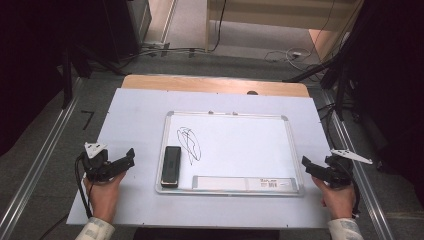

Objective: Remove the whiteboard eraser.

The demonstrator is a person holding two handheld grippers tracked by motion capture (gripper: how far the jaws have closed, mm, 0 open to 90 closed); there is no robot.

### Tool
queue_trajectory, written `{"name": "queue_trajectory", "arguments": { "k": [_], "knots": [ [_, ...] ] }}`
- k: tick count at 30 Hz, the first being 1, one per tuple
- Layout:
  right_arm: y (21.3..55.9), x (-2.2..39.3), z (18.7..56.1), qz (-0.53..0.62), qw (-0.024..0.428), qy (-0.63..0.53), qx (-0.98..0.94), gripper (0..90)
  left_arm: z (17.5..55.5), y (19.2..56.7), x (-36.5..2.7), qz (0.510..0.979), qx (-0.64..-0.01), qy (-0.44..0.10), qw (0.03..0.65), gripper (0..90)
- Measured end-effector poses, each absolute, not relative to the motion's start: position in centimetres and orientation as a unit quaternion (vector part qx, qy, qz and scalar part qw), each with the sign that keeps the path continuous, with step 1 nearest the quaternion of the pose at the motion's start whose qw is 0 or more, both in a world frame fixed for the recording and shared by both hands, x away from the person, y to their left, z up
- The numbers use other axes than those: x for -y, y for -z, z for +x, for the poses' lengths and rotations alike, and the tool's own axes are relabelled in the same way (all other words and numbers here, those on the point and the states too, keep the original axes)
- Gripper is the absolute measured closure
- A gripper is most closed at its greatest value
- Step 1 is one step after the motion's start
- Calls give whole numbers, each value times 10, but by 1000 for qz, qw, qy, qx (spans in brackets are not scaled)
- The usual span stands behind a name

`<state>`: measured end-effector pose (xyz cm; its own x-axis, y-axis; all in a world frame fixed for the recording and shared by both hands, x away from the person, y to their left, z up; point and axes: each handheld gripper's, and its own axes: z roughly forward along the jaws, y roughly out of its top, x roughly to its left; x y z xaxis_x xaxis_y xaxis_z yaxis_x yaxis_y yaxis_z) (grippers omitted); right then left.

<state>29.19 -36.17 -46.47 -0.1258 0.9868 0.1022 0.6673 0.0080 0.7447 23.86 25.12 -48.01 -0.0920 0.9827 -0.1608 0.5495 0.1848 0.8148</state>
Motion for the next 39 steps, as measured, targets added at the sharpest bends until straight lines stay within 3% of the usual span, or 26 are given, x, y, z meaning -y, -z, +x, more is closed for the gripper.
{"name": "queue_trajectory", "arguments": {
  "k": [39],
  "knots": [
    [465, 361, 292, 621, 234, -336, -668, 114, 237, 471, -219, 589, -649, -293, 383, 72]
  ]
}}
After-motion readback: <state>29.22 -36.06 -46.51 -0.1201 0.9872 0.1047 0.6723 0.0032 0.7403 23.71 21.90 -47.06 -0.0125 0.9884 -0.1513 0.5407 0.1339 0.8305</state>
